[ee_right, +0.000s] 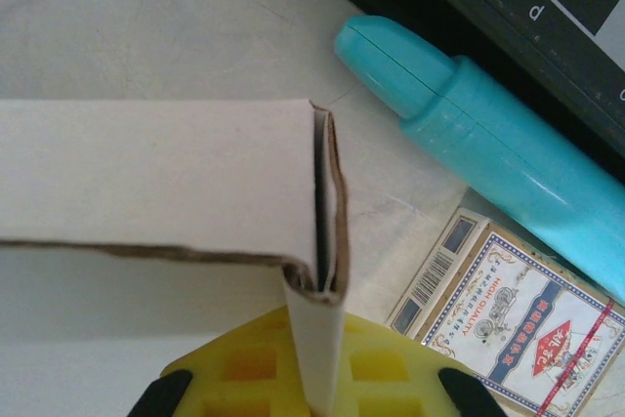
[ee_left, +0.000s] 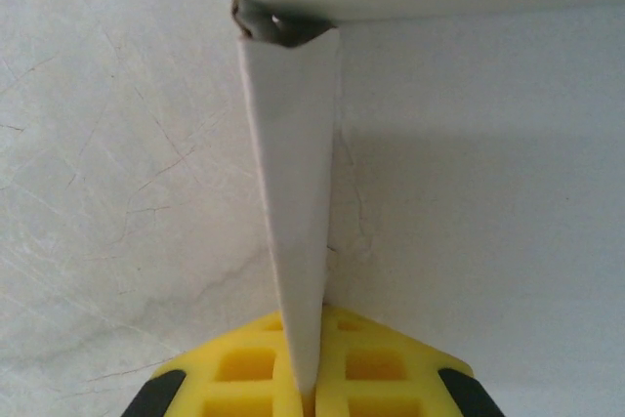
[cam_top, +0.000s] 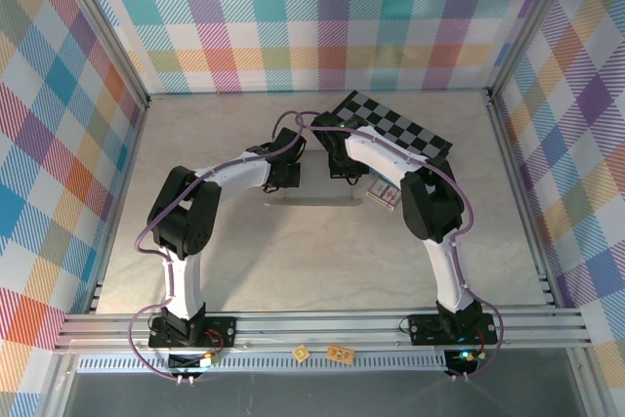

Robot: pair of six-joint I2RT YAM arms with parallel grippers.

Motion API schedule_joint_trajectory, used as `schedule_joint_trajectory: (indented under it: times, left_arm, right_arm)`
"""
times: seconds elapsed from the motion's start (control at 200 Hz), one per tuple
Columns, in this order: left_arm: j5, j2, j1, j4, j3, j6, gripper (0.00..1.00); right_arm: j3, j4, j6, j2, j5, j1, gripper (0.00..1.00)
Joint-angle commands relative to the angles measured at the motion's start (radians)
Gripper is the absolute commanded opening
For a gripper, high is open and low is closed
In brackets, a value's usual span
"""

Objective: Fold the paper box

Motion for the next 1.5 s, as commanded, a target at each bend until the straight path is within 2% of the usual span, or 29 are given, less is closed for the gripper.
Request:
schedule_joint_trajectory:
  times: [0.0,0.235,0.355,0.5,0.595,0.645,0.68,0.82,1.215,1.495]
  left_arm:
    - [-0.117,0.038,0.01,-0.127,-0.045,0.001,0.0]
    - [-0.215,0.01,-0.003,-0.156,-0.085,-0.057,0.0]
    - [-0.22,-0.022,-0.013,-0.12,-0.117,-0.076,0.0]
    - [-0.075,-0.113,-0.01,0.058,-0.21,-0.043,0.0]
    - [0.002,-0.159,0.002,0.113,-0.239,-0.029,0.0]
    - [0.033,-0.18,0.013,0.125,-0.253,-0.028,0.14]
    - [0.049,-0.194,0.019,0.151,-0.26,-0.026,0.2]
    - [0.12,-0.234,0.041,0.186,-0.28,-0.013,0.29]
    - [0.347,-0.286,0.122,0.24,-0.3,-0.002,0.33]
    - [0.368,-0.233,0.127,0.207,-0.259,0.018,0.32]
  right_arm:
    - [0.022,-0.056,-0.003,-0.011,0.048,-0.006,0.0]
    - [0.007,-0.035,-0.003,-0.04,0.062,0.005,0.0]
    - [-0.009,-0.018,0.0,-0.053,0.07,0.018,0.0]
    - [-0.07,0.037,-0.008,-0.092,0.072,0.03,0.0]
    - [-0.125,0.083,-0.017,-0.128,0.073,0.031,0.0]
    - [-0.149,0.1,-0.022,-0.145,0.073,0.031,0.0]
    - [-0.161,0.106,-0.021,-0.154,0.075,0.031,0.0]
    - [-0.188,0.116,-0.018,-0.173,0.08,0.032,0.0]
    - [-0.177,0.092,-0.003,-0.164,0.078,0.034,0.0]
    - [-0.174,0.093,0.0,-0.165,0.073,0.034,0.0]
